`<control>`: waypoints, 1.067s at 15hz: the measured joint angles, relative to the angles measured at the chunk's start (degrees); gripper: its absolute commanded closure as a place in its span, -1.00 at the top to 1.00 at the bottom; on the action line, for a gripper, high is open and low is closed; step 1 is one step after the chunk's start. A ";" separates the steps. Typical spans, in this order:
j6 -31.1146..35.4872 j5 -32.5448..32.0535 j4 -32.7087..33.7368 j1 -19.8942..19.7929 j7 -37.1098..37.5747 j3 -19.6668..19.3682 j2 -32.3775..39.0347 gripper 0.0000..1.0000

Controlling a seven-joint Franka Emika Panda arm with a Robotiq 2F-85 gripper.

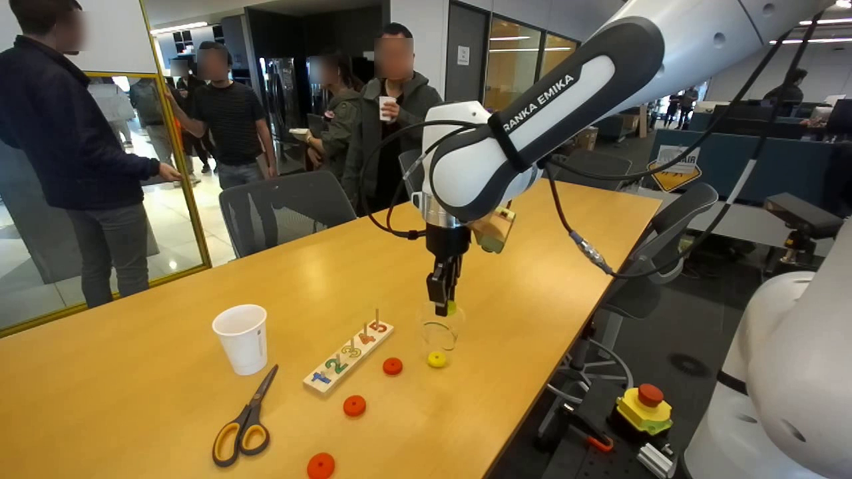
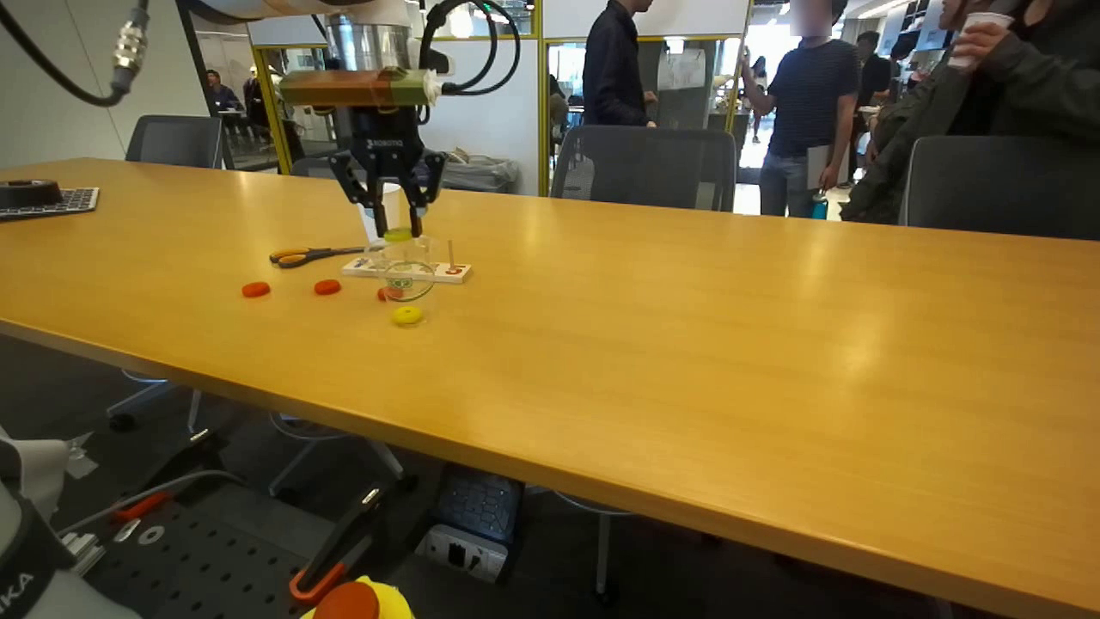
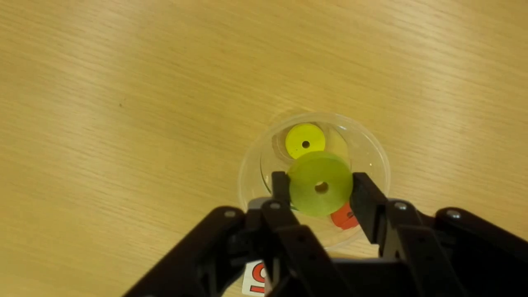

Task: Put the yellow discs in the clear cup and the orange discs into the white cup

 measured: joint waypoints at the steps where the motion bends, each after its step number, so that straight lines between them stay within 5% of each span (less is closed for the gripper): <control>1: 0.03 0.00 0.00 0.00 0.00 -0.01 0.02 0.65; 4: 0.29 0.00 -0.01 0.00 -0.07 -0.02 -0.10 1.00; 9: 1.71 -0.21 -0.13 1.48 -2.38 1.21 -1.62 0.99; 16: 5.20 0.22 -2.94 8.86 -11.91 4.83 -1.22 1.00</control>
